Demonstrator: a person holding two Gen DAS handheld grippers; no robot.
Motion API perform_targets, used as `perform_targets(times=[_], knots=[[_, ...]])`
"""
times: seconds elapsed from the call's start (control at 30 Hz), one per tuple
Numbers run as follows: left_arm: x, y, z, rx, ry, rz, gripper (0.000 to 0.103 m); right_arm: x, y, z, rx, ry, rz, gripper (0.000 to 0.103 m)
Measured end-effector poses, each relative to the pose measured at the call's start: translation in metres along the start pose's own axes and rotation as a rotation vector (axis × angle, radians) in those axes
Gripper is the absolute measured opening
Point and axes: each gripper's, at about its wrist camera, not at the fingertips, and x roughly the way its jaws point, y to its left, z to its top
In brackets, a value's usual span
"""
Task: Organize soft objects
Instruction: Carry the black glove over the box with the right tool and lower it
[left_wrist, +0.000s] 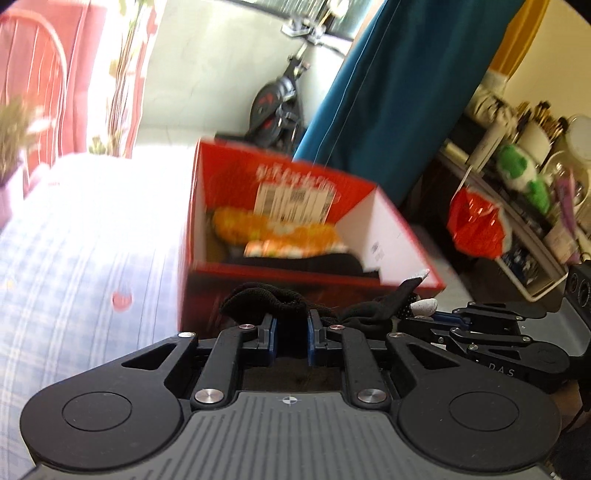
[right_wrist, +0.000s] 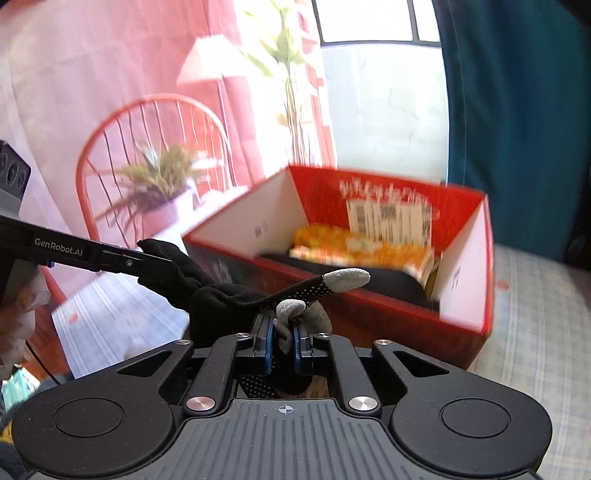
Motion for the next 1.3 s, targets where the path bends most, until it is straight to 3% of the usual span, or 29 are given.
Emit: perform_targets(times=[0.3, 0.53, 0.77, 1.07, 1.3], knots=[[-0.011, -0.021, 0.047, 0.032, -0.128, 0.006, 0.016, -0.018, -0.011, 0.055, -0.052, -0.109, -0.017, 0.01], [0.01, -0.031, 0.092, 0.066, -0.182, 0.043, 0.016, -0.004, -0.033, 0.098, -0.11, -0.166, -0.077, 0.01], [0.062, -0.025, 0.121, 0.06, -0.152, 0.078, 0.016, 0.046, -0.069, 0.122, -0.138, -0.129, -0.148, 0.01], [0.118, 0.003, 0.117, 0.038, -0.053, 0.117, 0.016, 0.111, -0.102, 0.117, -0.098, -0.014, -0.165, 0.01], [0.14, 0.014, 0.118, 0.016, 0.008, 0.127, 0.017, 0.138, -0.114, 0.114, -0.072, 0.045, -0.169, 0.01]])
